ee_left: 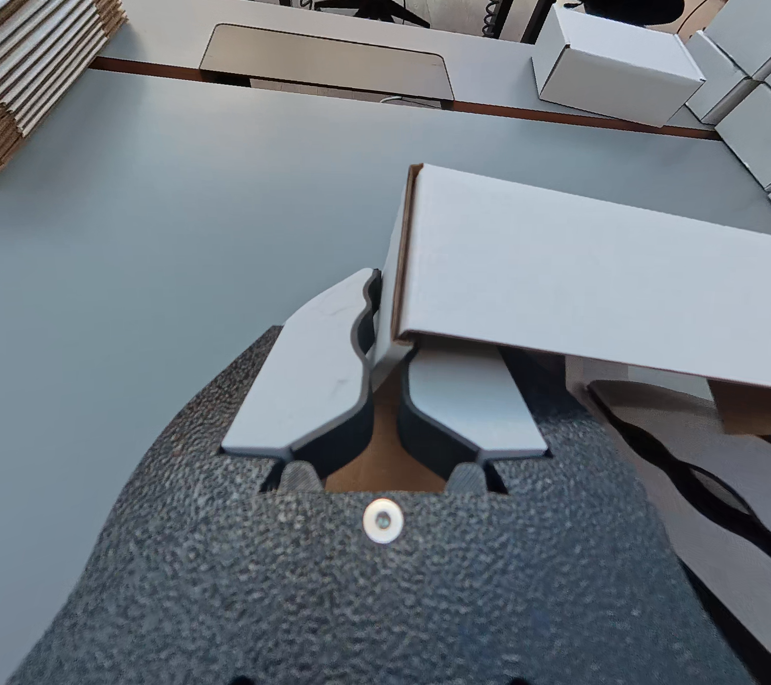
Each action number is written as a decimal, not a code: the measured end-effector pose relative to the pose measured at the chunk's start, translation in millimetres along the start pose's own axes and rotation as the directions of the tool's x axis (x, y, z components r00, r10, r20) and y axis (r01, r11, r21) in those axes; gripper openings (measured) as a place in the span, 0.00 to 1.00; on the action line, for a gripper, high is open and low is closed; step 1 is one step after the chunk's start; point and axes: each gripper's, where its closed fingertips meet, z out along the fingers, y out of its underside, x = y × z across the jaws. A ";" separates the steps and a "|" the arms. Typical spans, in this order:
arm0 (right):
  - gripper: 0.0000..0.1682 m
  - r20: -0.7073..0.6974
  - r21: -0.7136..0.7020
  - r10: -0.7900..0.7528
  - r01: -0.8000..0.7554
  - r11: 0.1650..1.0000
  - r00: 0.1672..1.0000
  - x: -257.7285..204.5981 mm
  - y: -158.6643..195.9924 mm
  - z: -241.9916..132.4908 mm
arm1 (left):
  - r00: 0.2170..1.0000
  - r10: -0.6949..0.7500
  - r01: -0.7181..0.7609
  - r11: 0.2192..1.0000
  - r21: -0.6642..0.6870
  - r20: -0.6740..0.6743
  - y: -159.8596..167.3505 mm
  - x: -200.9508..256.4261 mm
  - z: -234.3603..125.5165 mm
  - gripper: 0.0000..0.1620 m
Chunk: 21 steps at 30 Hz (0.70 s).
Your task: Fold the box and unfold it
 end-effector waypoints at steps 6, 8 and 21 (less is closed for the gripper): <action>0.00 0.128 0.340 0.358 -0.381 0.860 0.925 36.9 -22.1 -70.7 | 0.998 -0.058 0.058 0.998 0.023 -0.003 -12.6 -13.4 -2.4 0.03; 0.01 0.144 0.425 0.508 -0.516 0.743 0.849 63.9 -8.1 -96.0 | 0.998 -0.062 0.062 0.998 0.026 -0.006 -15.1 -16.4 -4.3 0.03; 0.27 0.359 0.381 0.766 -0.833 0.402 0.533 156.0 91.5 -62.9 | 0.993 0.012 -0.011 1.000 0.009 -0.117 -22.9 7.5 -16.7 0.03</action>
